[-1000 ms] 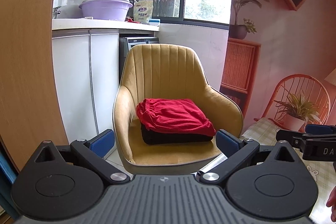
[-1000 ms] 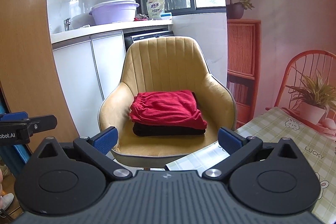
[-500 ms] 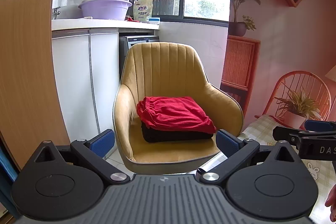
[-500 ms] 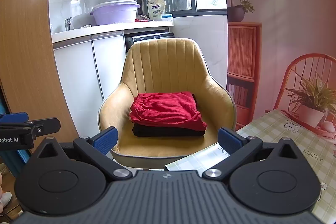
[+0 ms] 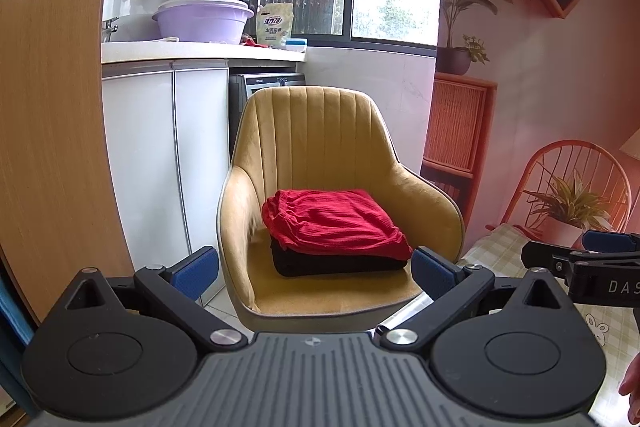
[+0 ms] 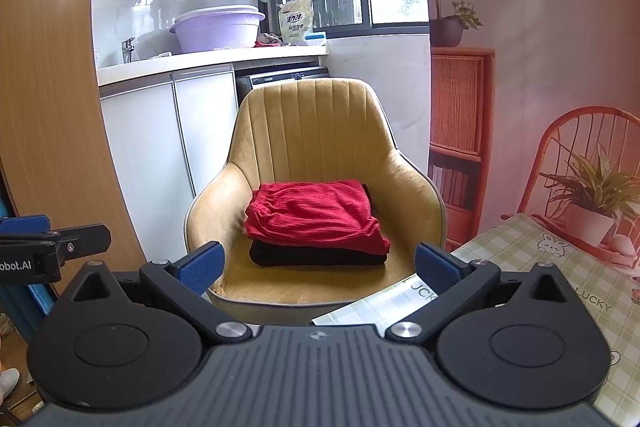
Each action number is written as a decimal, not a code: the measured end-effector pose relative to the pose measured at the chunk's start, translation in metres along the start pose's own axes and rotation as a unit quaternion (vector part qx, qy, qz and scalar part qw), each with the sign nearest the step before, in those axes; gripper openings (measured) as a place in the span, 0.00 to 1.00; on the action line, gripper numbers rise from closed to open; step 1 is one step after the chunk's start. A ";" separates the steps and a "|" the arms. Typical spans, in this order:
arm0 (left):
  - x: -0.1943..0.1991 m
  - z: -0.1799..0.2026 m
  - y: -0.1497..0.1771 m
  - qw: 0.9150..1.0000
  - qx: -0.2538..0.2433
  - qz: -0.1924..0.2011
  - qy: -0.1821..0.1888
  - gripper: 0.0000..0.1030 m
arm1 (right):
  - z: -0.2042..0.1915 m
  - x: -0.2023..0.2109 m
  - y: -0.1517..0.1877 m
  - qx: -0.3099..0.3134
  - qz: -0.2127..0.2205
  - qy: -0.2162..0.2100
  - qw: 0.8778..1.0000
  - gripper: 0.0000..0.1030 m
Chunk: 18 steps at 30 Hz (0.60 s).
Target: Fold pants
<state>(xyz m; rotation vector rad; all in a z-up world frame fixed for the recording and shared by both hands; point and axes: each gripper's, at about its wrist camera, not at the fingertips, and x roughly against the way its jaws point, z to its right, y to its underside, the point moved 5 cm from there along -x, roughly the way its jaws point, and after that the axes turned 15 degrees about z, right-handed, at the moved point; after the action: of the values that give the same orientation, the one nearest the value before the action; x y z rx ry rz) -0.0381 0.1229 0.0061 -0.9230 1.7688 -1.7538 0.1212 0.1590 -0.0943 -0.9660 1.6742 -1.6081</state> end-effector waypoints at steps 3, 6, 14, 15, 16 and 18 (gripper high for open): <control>0.002 0.001 -0.002 1.000 -0.001 0.005 0.000 1.00 | 0.000 0.002 -0.002 0.000 0.004 0.001 1.000 1.00; 0.004 0.001 -0.003 1.000 -0.001 0.007 0.001 1.00 | 0.000 0.002 -0.003 0.000 0.008 0.002 1.000 1.00; 0.007 0.004 -0.004 1.000 -0.004 0.014 0.003 1.00 | 0.003 0.007 -0.003 -0.002 0.013 0.003 1.000 1.00; 0.008 0.004 -0.004 1.000 -0.004 0.015 0.003 1.00 | 0.003 0.007 -0.003 -0.002 0.014 0.004 1.000 1.00; 0.008 0.004 -0.005 1.000 -0.004 0.015 0.003 1.00 | 0.003 0.007 -0.004 -0.002 0.015 0.005 1.000 1.00; 0.008 0.004 -0.006 1.000 -0.004 0.017 0.004 1.00 | 0.004 0.008 -0.005 -0.002 0.016 0.006 1.000 1.00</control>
<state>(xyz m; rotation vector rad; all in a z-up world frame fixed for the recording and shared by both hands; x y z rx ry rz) -0.0398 0.1141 0.0126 -0.8849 1.7886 -1.7327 0.1205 0.1506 -0.0894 -0.9287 1.6924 -1.5933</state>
